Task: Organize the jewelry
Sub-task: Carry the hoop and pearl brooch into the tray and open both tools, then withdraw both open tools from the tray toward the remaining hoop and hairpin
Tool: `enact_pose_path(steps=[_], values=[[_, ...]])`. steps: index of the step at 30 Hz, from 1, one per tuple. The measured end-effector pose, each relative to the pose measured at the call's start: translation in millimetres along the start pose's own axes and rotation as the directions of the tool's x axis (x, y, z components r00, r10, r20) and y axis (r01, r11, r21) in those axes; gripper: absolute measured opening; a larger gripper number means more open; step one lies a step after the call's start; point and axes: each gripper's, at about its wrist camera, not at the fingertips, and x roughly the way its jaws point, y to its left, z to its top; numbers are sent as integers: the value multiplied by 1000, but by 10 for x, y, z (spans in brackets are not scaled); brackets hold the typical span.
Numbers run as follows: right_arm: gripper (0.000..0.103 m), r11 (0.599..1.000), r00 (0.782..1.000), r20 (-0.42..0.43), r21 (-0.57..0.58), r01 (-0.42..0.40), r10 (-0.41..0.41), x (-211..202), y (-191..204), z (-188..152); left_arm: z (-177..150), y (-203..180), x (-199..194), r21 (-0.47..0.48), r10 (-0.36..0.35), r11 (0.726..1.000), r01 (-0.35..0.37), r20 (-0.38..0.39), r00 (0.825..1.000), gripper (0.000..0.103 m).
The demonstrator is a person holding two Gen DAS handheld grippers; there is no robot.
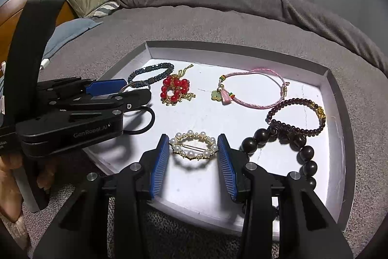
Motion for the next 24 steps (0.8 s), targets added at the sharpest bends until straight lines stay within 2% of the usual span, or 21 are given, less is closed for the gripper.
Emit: enact_pose_path(steps=[6, 9, 15, 18, 21, 24], values=[[45, 1000, 1000, 2, 9, 1, -1, -20, -17, -4, -15, 37, -52, -11, -28, 1000, 28, 14, 1000, 49], [49, 1000, 1000, 7, 24, -9, 9, -33, -58, -1, -17, 40, -82, -19, -56, 998, 57, 21, 998, 54], [51, 1000, 1000, 30, 25, -1, 0, -93, -62, -3, 7, 58, -185, -39, -32, 999, 35, 69, 997, 59], [70, 1000, 998, 65, 15, 0, -1, -175, -48, -5, 13, 121, -300, -73, -15, 997, 23, 106, 994, 68], [71, 1000, 994, 102, 1, 22, -22, -291, -22, -16, 21, 194, -425, -117, 6, 993, 11, 141, 990, 72], [83, 999, 987, 155, 10, 49, -50, -468, -22, -37, -3, 217, -523, -143, 20, 990, 2, 158, 987, 75]])
